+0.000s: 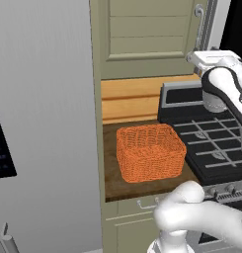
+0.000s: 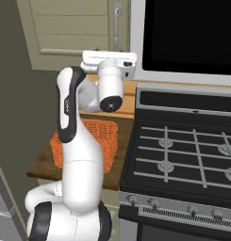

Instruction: Open the cabinet, pick up the bread from the cabinet and place it in the basket. Then move the basket to the dining counter.

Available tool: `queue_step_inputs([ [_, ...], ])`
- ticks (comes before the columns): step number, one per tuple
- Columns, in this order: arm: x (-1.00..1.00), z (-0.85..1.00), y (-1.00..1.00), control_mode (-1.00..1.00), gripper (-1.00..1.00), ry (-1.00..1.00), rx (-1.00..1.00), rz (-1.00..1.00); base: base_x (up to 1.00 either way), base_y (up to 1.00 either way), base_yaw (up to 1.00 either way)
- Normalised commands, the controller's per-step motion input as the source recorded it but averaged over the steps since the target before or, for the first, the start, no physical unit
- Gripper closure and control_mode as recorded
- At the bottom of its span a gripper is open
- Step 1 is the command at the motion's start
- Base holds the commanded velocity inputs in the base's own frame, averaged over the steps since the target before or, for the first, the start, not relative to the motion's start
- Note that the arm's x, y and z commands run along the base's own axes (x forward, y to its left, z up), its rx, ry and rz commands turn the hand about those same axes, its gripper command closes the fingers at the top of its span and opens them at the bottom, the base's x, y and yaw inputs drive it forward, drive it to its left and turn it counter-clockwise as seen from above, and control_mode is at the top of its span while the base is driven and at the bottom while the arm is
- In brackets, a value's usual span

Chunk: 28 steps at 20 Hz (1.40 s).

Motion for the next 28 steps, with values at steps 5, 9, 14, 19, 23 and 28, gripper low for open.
queue_step_inputs([
  [5, 0.66, 0.00, -0.01, -1.00, -1.00, 0.00, 0.00, 0.03, 0.00, 0.00, 0.00],
  [9, 0.68, 0.00, -0.04, -1.00, -1.00, 0.00, 0.00, 0.03, 0.00, 0.00, 0.00],
  [14, 0.53, 0.05, -0.16, -1.00, -1.00, 0.00, 0.00, 0.02, 0.00, 0.00, 0.00],
  [19, 0.40, 0.11, -0.29, -1.00, -1.00, 0.01, 0.00, 0.05, 0.00, 0.00, 0.00],
  [23, 0.20, 0.02, -0.07, -1.00, -1.00, 0.06, 0.00, 0.02, 0.00, 0.00, 0.00],
  [28, 0.00, 0.00, 0.00, -1.00, -1.00, 0.00, 0.00, 0.00, 0.00, 0.00, 0.00],
])
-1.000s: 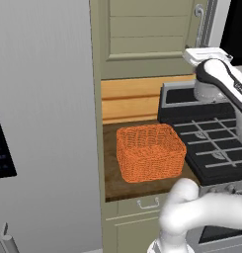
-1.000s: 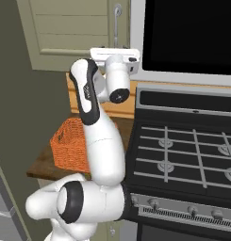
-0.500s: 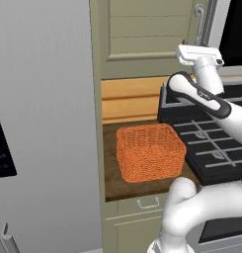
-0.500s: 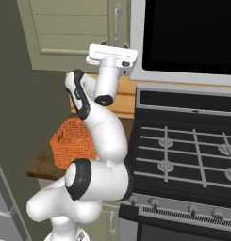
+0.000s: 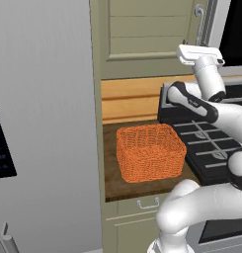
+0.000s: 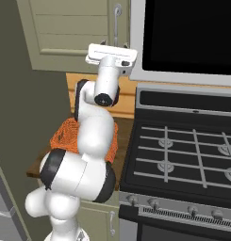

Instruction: Open the cabinet, pick up the bread from the cabinet and place it in the basket. Then move the basket to the dining counter.

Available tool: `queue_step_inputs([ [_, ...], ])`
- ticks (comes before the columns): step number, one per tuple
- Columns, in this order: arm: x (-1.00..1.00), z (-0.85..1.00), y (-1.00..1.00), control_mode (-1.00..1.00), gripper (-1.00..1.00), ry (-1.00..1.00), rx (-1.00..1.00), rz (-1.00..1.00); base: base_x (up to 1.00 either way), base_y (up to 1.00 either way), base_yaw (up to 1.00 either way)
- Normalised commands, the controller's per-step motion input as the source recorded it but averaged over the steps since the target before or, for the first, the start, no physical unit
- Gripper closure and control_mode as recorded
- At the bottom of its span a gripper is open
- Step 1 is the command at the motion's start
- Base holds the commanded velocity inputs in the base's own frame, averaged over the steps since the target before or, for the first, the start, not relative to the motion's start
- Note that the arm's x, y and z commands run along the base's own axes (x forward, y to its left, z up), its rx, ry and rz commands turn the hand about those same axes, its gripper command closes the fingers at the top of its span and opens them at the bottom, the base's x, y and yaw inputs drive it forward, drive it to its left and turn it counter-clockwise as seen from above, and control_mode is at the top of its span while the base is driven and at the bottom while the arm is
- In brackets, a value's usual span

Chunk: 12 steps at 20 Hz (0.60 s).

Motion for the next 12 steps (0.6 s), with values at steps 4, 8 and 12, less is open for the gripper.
queue_step_inputs([
  [4, 0.02, 0.00, 0.00, -1.00, 1.00, 0.00, 0.00, 0.00, 0.00, 0.00, 0.00],
  [8, 0.00, 0.00, 0.00, -1.00, 1.00, 0.00, 0.00, 0.00, 0.00, 0.00, 0.00],
  [12, 0.00, 0.00, 0.00, -1.00, 1.00, 0.00, 0.00, 0.00, 0.00, 0.00, 0.00],
])
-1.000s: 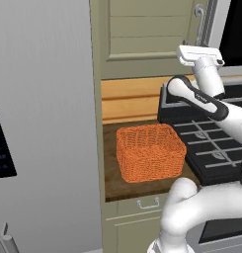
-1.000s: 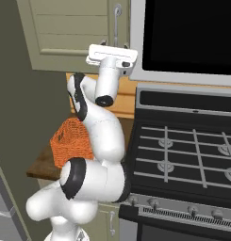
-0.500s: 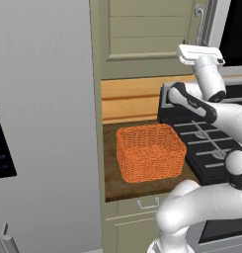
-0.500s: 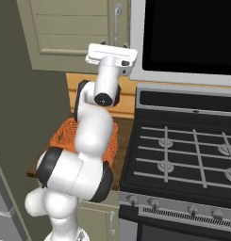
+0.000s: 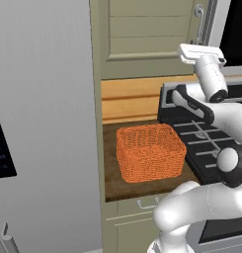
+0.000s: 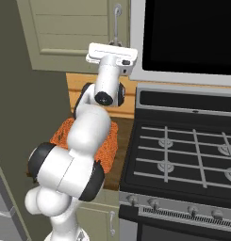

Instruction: Open the cabinet, pick up the bread from the cabinet and place it in the basket. Then move the basket to the dining counter.

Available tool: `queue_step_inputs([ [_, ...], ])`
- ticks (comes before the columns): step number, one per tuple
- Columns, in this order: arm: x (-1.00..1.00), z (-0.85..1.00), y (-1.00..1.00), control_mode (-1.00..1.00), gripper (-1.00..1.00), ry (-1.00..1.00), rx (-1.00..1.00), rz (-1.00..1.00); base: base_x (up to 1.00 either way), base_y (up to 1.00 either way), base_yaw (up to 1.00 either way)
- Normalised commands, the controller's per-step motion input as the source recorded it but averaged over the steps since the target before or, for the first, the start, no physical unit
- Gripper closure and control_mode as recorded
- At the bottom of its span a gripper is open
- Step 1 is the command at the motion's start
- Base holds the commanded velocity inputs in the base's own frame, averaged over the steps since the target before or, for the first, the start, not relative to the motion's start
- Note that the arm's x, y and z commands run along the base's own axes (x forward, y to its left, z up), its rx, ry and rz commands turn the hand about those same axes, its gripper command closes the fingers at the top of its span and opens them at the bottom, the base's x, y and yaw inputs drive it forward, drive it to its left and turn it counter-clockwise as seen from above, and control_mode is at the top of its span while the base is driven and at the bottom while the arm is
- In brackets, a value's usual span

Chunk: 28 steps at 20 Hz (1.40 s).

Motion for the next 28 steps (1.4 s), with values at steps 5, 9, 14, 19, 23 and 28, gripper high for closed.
queue_step_inputs([
  [5, -0.17, 0.01, 0.00, -1.00, 1.00, 0.00, 0.00, 0.00, 0.00, 0.00, 0.00],
  [9, -0.87, 0.34, 0.38, -1.00, 1.00, 0.07, 0.00, 0.00, 0.00, 0.00, 0.00],
  [14, -0.99, 0.54, 0.63, -1.00, 1.00, 0.35, -0.01, 0.00, 0.00, 0.00, 0.00],
  [19, -1.00, 0.53, 0.80, -1.00, 1.00, 0.38, -0.01, -0.01, 0.00, 0.00, 0.00],
  [23, -1.00, 0.42, 0.91, -1.00, 1.00, 0.38, -0.03, -0.04, 0.00, 0.00, 0.00],
  [28, -1.00, 0.15, 1.00, -1.00, 1.00, 0.28, -0.05, -0.10, 0.00, 0.00, 0.00],
])
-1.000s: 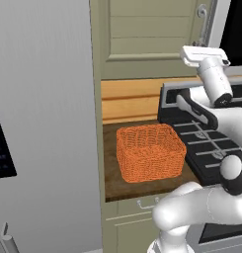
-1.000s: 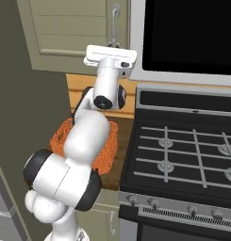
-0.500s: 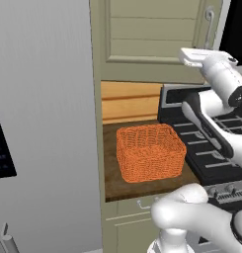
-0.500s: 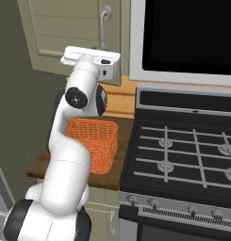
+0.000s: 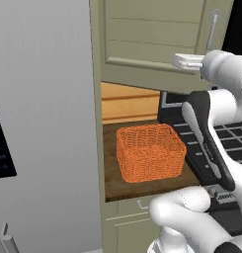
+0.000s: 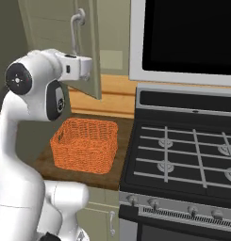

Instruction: Open the cabinet, pick up the bread from the cabinet and place it in the basket. Then move the basket to the dining counter.

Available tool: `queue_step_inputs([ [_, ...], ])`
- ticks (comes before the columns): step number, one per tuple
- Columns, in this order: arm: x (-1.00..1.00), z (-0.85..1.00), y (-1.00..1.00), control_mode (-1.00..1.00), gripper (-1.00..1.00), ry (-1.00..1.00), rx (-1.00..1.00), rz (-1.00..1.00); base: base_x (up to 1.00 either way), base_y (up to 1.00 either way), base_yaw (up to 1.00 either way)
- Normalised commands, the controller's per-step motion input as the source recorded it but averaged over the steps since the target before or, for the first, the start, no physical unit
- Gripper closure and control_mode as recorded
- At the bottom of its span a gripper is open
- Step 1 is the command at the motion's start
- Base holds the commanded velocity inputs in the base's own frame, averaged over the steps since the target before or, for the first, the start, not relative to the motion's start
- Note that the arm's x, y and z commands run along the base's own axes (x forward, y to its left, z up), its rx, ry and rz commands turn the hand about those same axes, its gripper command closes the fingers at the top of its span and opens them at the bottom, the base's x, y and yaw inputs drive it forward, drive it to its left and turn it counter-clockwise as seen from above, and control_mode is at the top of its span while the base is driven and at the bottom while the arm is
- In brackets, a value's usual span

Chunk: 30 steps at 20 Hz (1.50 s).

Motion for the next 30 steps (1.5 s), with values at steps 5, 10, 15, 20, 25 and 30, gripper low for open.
queue_step_inputs([
  [5, -1.00, 0.00, 0.96, -1.00, 1.00, 0.06, -0.07, -0.15, 0.00, 0.00, 0.00],
  [10, -0.81, 0.00, 0.98, -1.00, 1.00, 0.02, -0.10, -0.09, 0.00, 0.00, 0.00],
  [15, -0.18, 0.00, 0.40, -1.00, 1.00, 0.04, -0.05, -0.01, 0.00, 0.00, 0.00],
  [20, 0.00, 0.00, 0.00, -1.00, 1.00, 0.00, 0.00, 0.00, 0.00, 0.00, 0.00],
  [25, 0.00, 0.00, 0.00, -1.00, -1.00, 0.00, 0.00, 0.00, 0.00, 0.00, 0.00],
  [30, 0.00, 0.00, 0.00, -1.00, -1.00, 0.00, 0.00, 0.00, 0.00, 0.00, 0.00],
])
